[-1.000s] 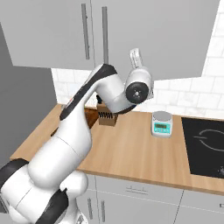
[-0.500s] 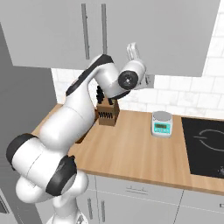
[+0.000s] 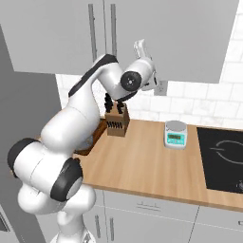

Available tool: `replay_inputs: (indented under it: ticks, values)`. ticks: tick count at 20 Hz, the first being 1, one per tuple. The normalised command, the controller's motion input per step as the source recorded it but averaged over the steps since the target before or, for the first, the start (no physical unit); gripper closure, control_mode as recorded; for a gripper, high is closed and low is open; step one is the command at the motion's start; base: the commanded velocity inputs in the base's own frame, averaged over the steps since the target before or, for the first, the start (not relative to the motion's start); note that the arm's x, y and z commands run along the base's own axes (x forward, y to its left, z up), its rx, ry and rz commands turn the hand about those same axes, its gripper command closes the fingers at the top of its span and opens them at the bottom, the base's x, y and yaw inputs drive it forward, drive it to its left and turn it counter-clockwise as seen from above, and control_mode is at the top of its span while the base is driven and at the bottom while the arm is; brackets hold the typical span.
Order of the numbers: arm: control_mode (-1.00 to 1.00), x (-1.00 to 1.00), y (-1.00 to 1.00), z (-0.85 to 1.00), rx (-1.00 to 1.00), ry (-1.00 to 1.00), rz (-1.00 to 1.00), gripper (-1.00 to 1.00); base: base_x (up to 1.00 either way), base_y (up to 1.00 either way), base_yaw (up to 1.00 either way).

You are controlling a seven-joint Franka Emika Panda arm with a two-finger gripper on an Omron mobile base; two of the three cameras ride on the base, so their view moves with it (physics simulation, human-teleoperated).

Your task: Pick the kettle from the counter and place it on the tray. Then pick the mug from the cabinet and place it on the tray. Then close the cabinet doors.

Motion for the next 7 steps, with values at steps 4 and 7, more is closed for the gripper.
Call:
replay_inputs:
  ticks: [4,7]
  values:
    - [-1.00,0.13,0.04,0.00,0.00,0.00,-0.03,-1.00,0.00,0.00,0.00]
    - [-1.00,0.00,0.02,0.00,0.00,0.00,-0.03,-1.00,0.00,0.00,0.00]
